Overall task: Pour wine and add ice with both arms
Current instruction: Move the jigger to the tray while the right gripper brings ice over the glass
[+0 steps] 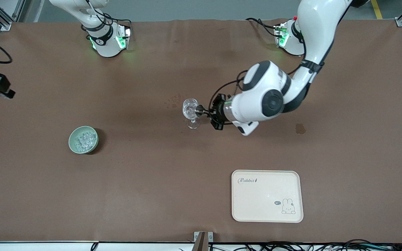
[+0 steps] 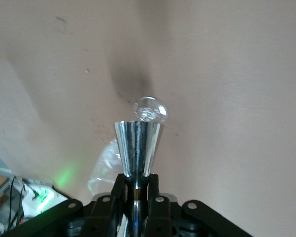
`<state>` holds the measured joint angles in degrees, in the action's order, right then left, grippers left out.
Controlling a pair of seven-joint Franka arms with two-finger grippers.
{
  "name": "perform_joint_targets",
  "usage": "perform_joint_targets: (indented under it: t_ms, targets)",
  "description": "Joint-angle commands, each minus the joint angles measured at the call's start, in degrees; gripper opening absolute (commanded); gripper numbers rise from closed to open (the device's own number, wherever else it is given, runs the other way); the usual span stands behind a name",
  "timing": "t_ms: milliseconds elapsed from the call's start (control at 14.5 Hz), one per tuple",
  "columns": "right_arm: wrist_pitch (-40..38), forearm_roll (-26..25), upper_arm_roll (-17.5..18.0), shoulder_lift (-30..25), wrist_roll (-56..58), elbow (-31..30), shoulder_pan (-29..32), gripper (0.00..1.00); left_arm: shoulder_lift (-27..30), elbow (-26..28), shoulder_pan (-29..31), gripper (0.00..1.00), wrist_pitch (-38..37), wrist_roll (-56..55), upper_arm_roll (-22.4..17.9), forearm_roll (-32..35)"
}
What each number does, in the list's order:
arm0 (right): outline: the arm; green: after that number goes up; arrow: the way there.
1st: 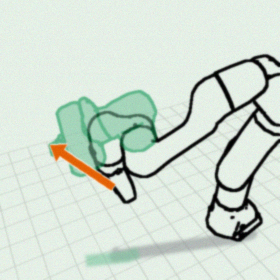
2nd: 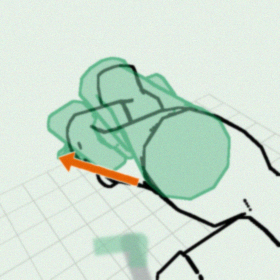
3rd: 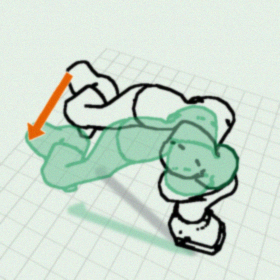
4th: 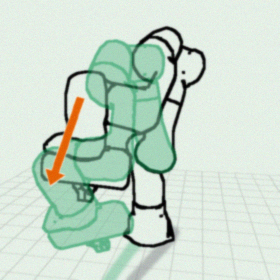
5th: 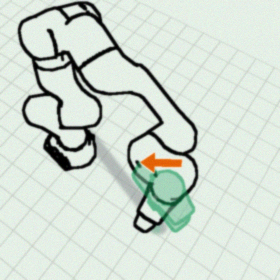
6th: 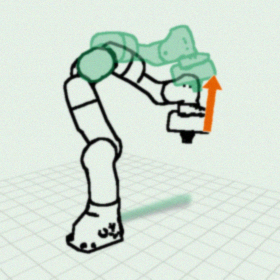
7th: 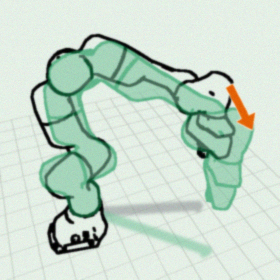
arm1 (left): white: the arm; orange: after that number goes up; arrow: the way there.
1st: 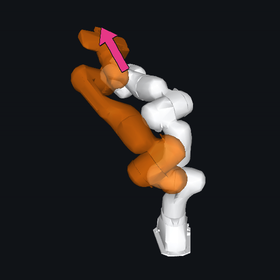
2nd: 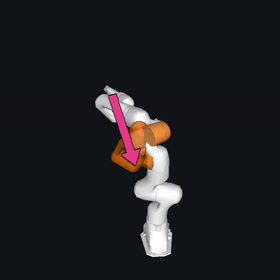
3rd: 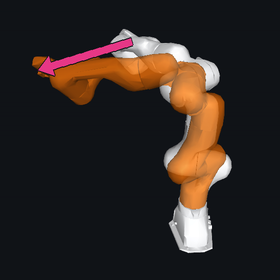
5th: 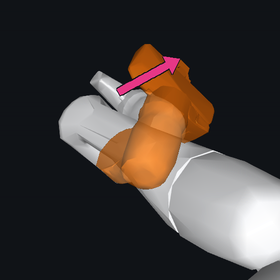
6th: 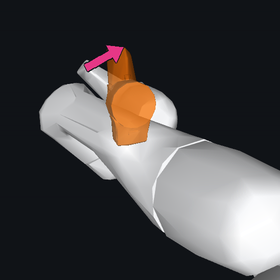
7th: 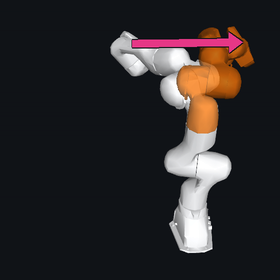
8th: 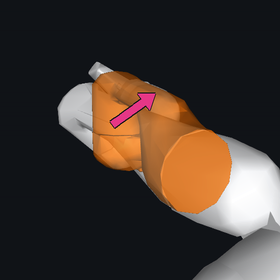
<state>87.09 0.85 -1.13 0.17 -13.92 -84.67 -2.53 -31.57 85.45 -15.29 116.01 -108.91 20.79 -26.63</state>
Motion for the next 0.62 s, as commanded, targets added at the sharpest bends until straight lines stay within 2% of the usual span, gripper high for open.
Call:
perform_joint_targets:
  t_ms: [0, 207, 551]
  targets:
    - [0.01, -0.06, -0.10, -1.05, -11.26, -0.67, -7.73, 0.01, -2.87, -4.84, 7.09, 0.02, -0.69, 7.71, 0.48, -6.74]
    - [0.62, -0.32, -0.10, 1.22, -23.83, -0.59, -17.48, 0.01, -6.65, -6.88, 14.74, 0.02, -0.52, 19.75, 0.48, -14.56]
    - [7.99, -0.24, -0.10, 8.51, -42.12, 0.03, -30.76, 0.01, -14.65, -8.81, 25.12, 0.01, 1.75, 33.91, 0.04, -20.29]
